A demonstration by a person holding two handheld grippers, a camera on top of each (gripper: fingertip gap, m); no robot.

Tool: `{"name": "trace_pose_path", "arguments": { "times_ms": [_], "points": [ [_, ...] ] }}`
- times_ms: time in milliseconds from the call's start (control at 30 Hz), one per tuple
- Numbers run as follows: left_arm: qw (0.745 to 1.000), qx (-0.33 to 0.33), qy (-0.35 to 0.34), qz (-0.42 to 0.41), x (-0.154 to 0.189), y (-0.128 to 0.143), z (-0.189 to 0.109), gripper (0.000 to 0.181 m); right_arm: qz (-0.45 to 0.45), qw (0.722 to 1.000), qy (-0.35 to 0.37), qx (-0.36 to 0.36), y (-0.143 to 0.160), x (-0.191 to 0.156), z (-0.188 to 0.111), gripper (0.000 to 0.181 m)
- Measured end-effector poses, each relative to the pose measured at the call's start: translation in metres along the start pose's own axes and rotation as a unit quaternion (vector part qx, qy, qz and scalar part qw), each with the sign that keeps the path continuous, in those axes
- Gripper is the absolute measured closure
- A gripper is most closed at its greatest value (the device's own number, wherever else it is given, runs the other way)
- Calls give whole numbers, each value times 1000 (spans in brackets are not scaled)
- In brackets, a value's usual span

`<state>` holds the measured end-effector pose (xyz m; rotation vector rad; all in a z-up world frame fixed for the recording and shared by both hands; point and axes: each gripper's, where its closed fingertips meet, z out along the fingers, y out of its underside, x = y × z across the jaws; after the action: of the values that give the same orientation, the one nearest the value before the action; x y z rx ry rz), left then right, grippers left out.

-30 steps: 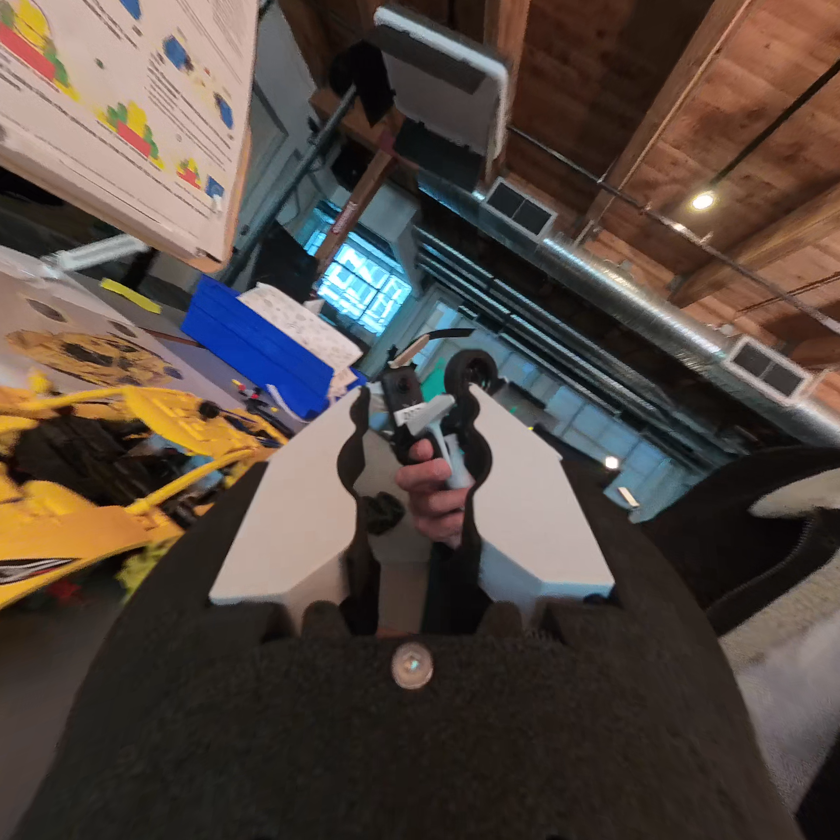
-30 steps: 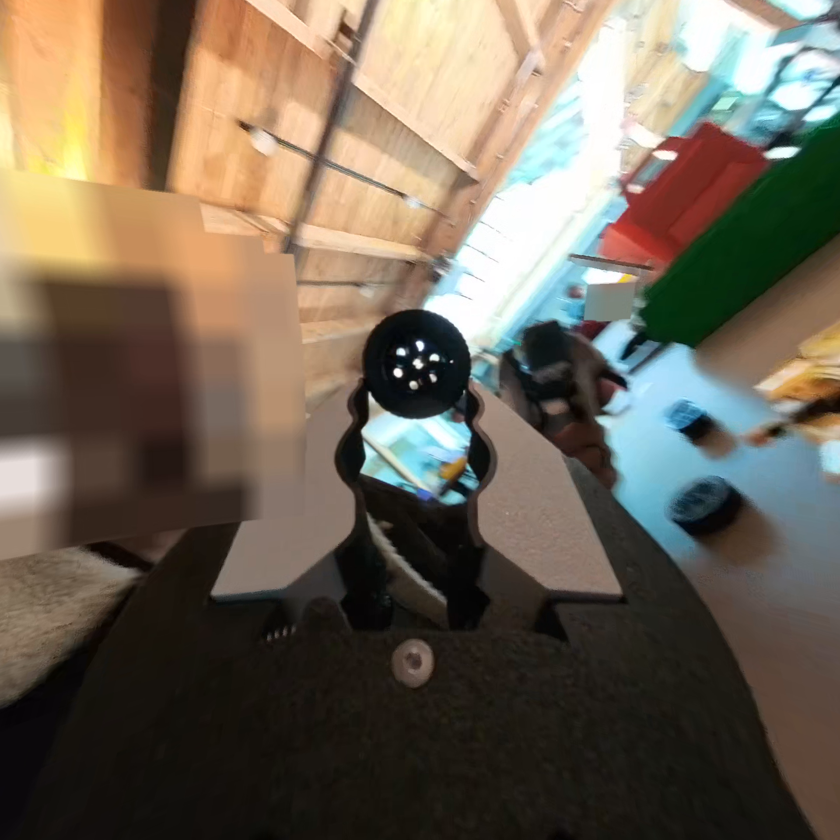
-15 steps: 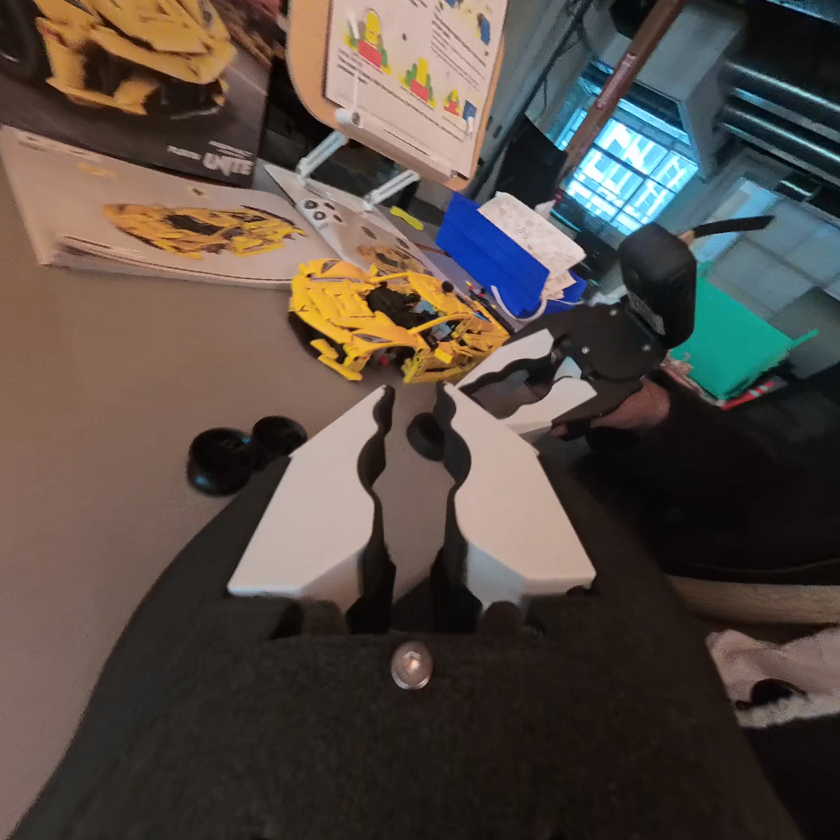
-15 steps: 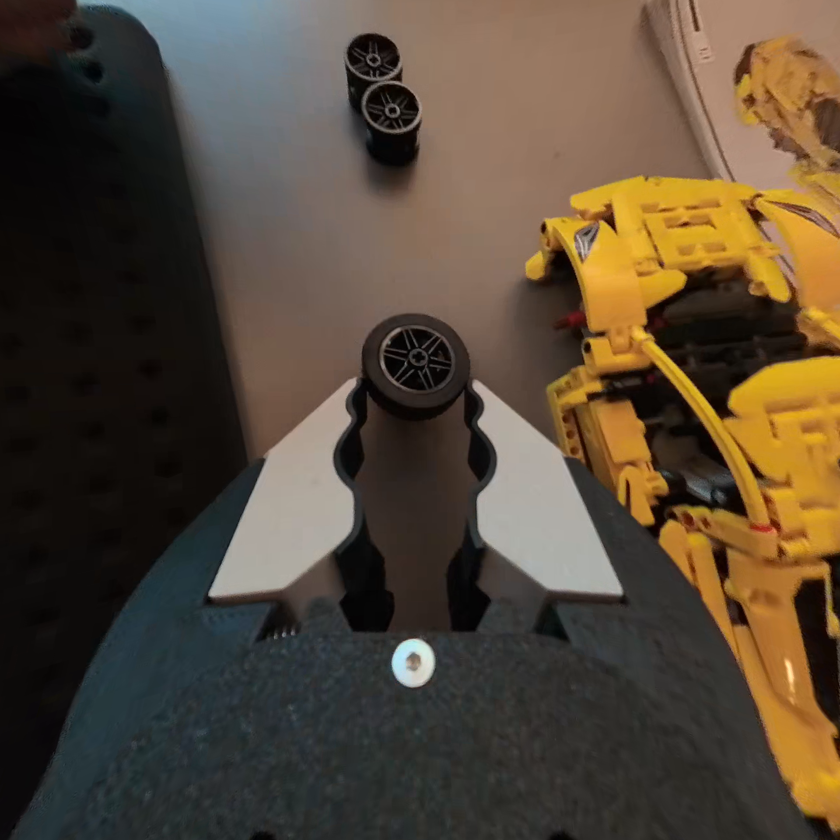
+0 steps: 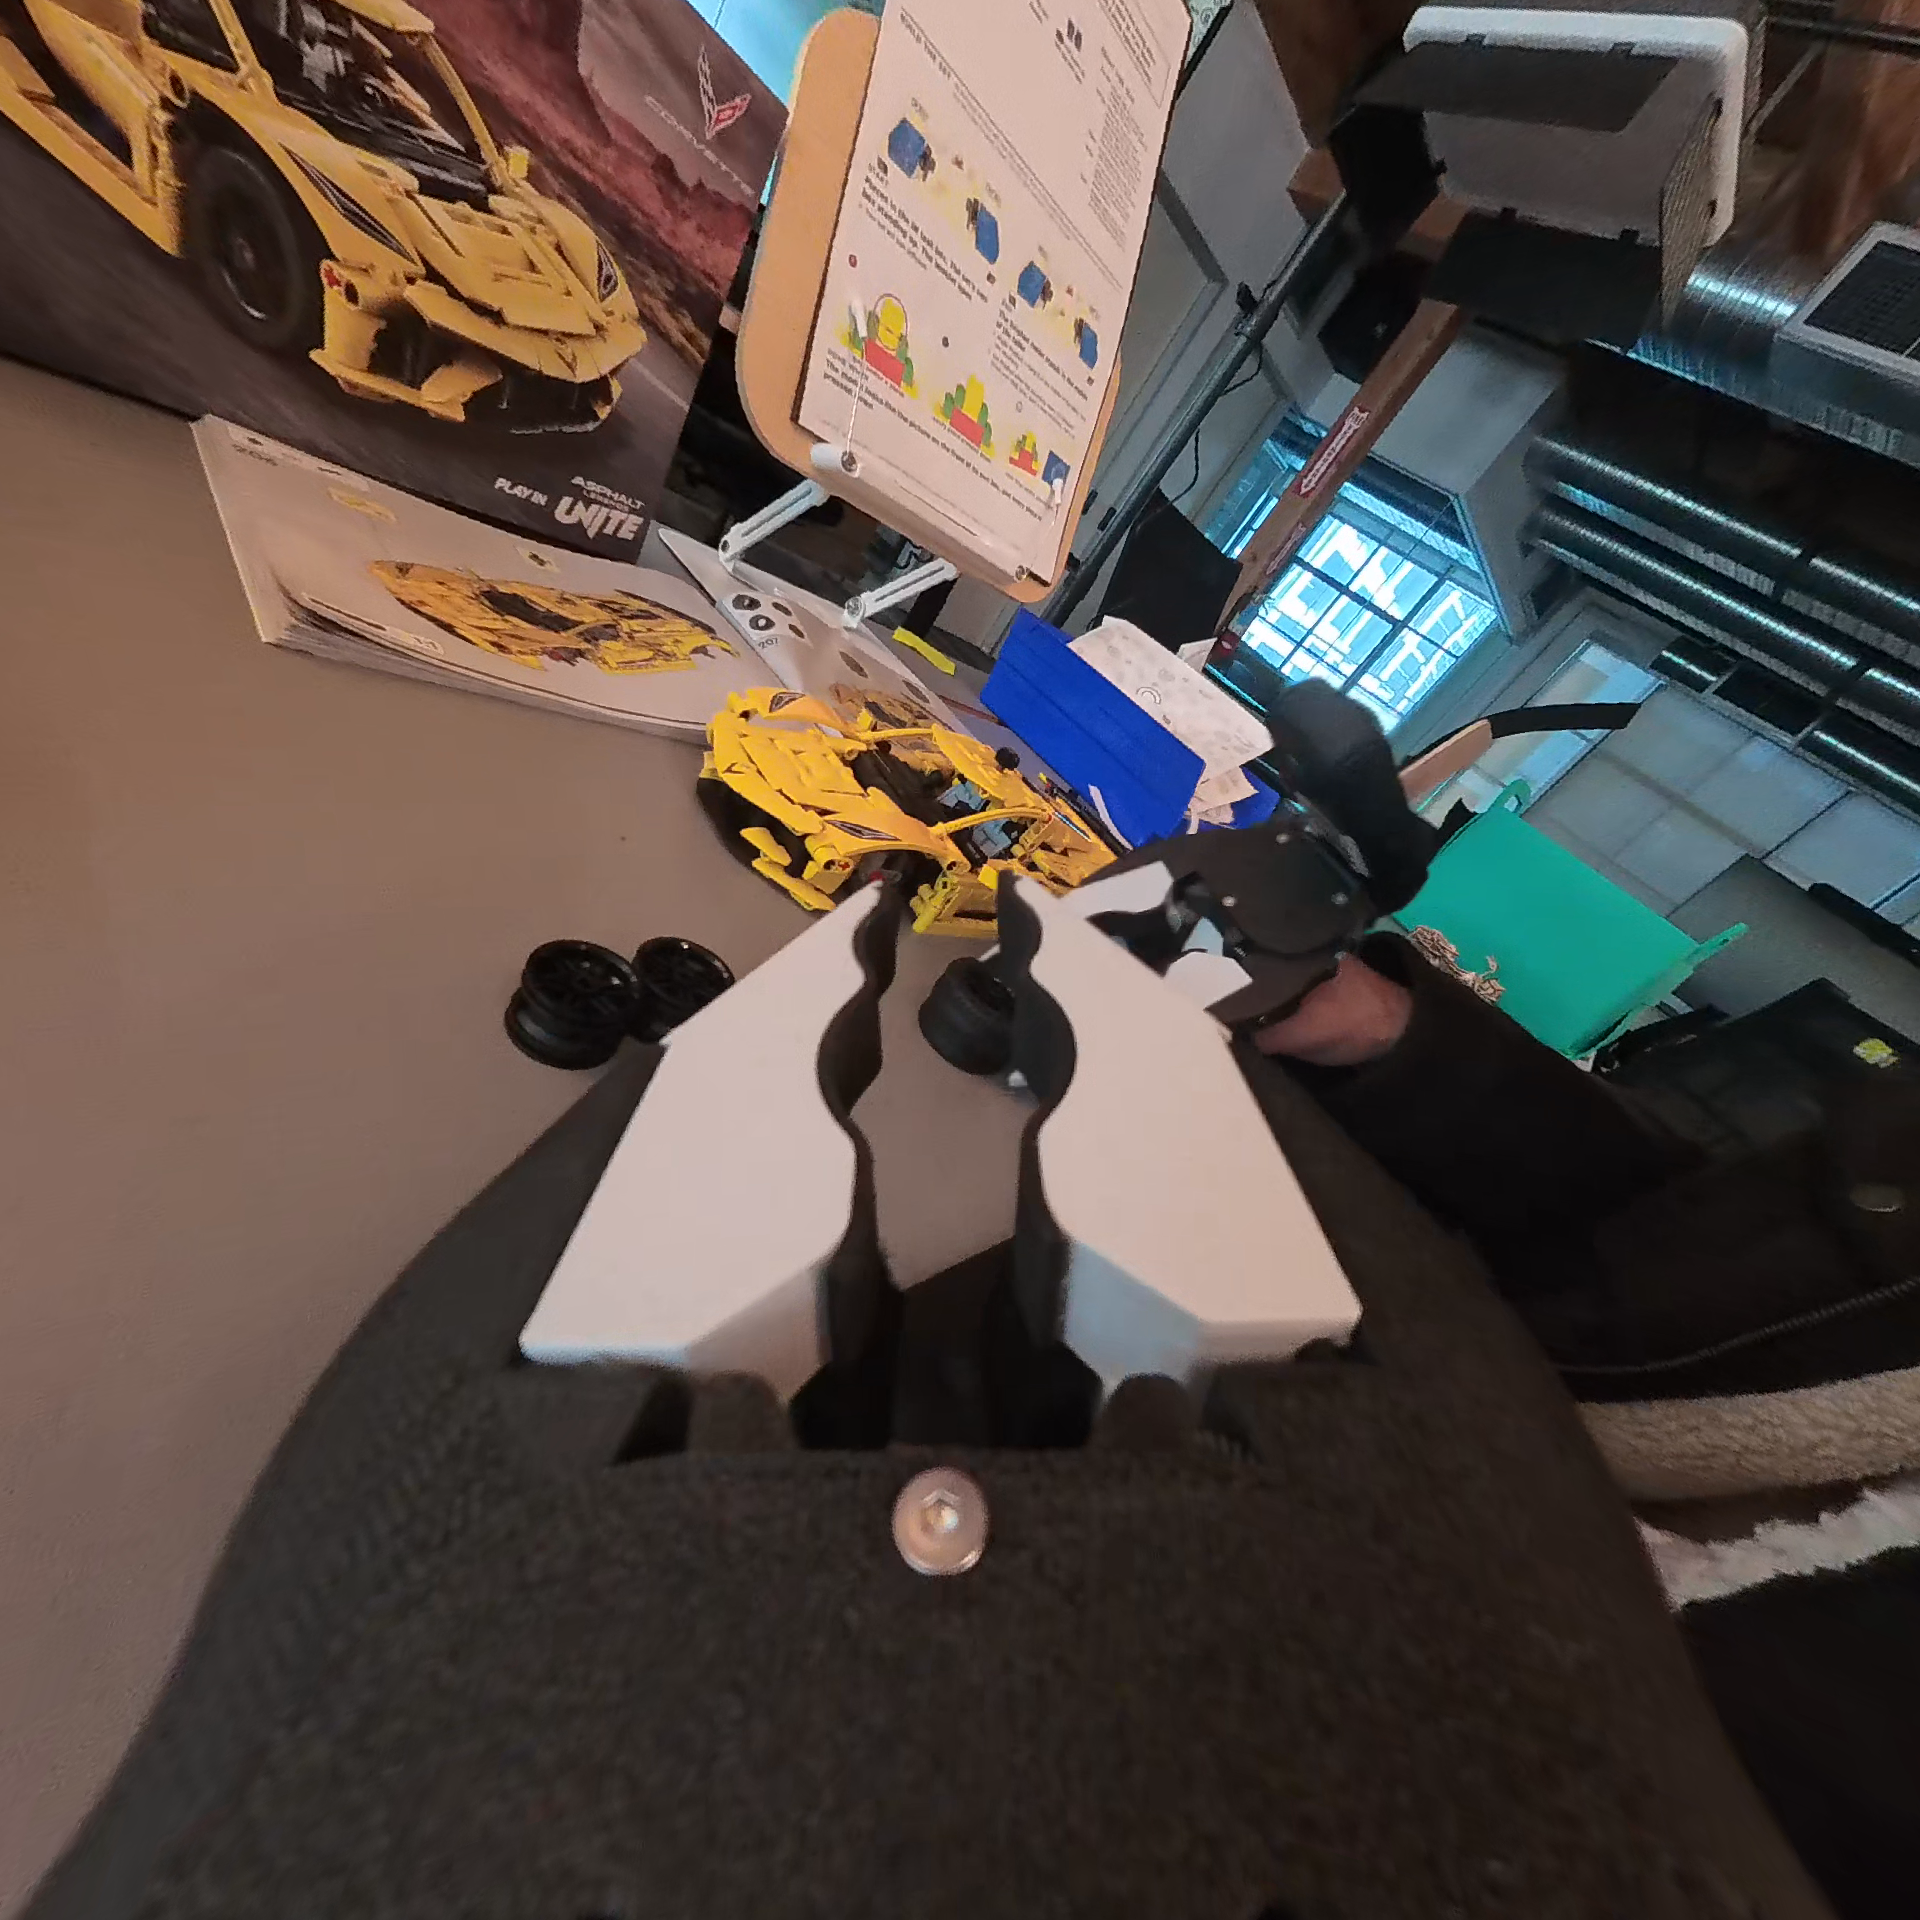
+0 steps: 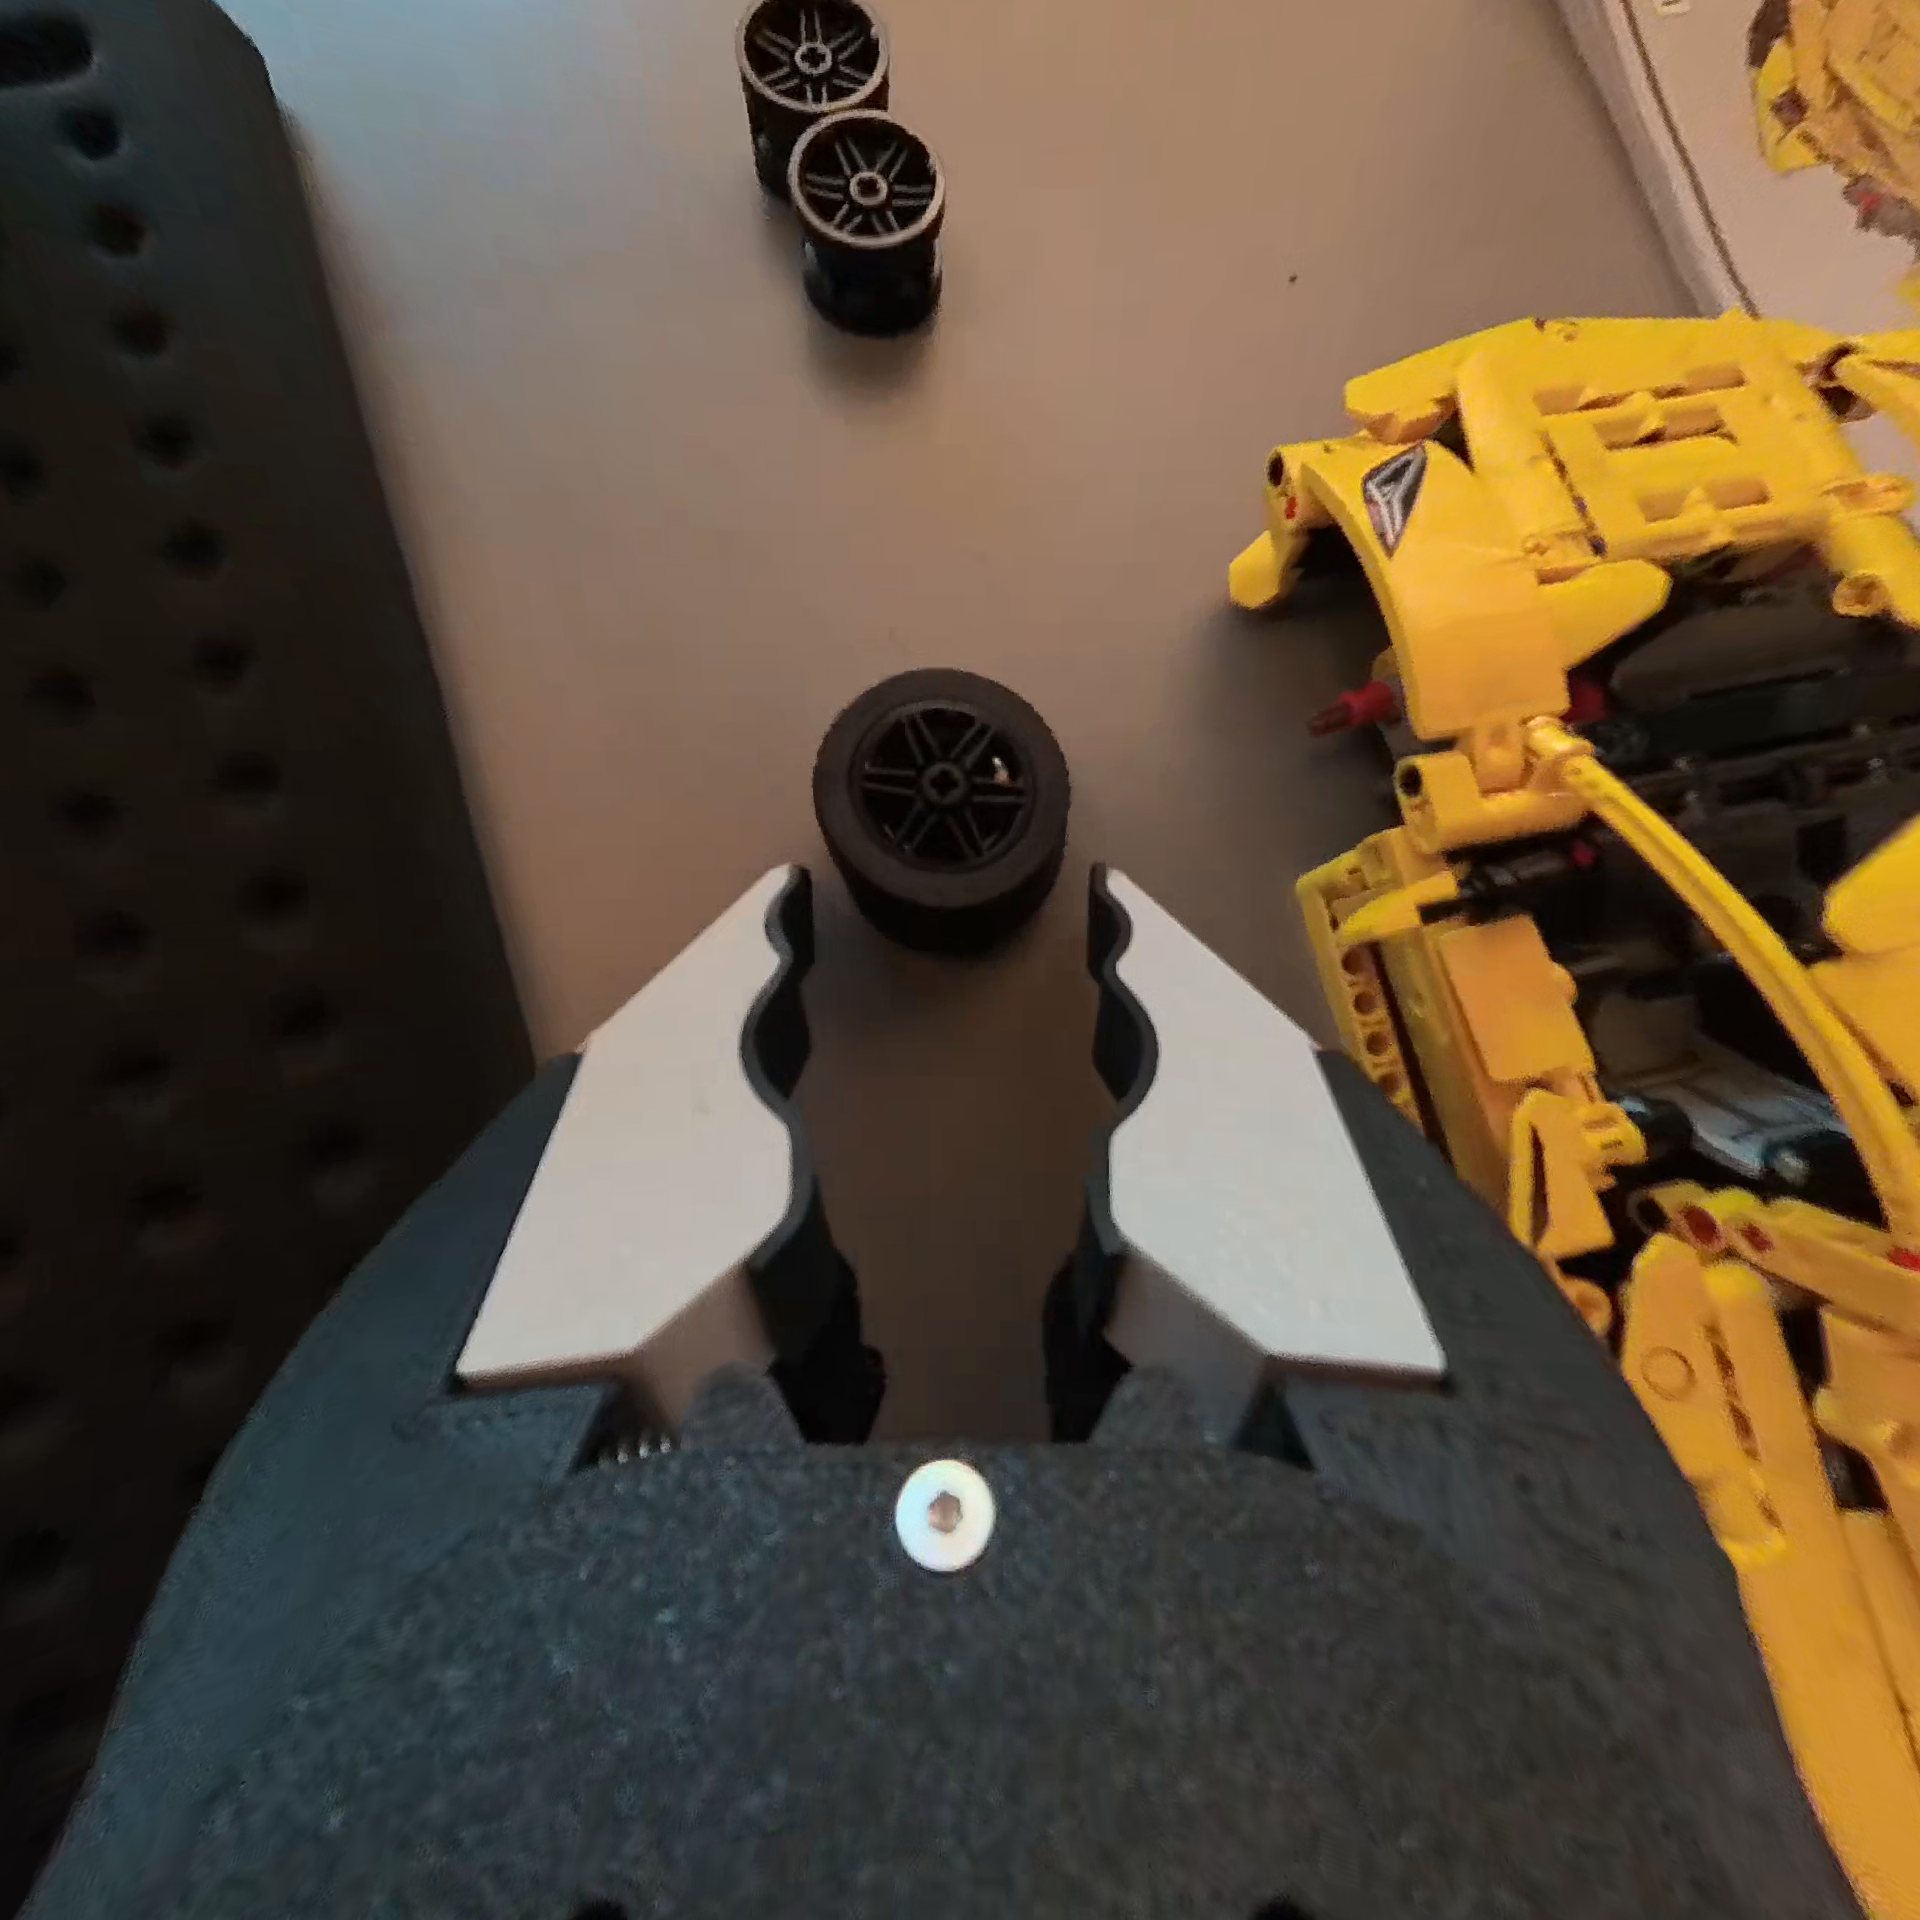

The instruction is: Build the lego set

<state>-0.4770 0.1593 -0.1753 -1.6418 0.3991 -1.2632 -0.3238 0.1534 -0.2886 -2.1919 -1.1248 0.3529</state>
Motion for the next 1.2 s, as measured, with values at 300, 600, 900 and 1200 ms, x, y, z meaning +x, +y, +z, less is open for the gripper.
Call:
{"name": "trace_pose_path", "arguments": {
  "times_ms": [300, 600, 900, 1200],
  "points": [
    [1000, 6, -11, -13, -6, -3, -4, 162, 11, 1000, -9, 15, -55, -4, 40, 137],
    [981, -157, -101, 60, -50, 24, -5, 152, 34, 997, -21, 65, -57, -1, 20, 133],
    [907, -308, -5, 287, -77, 44, 36, 133, 163, 965, -55, 197, 4, -8, -111, 135],
    [870, -397, 55, 287, -99, 66, 44, 141, 295, 908, 71, 288, 129, 1, -244, 138]
  ]
}}
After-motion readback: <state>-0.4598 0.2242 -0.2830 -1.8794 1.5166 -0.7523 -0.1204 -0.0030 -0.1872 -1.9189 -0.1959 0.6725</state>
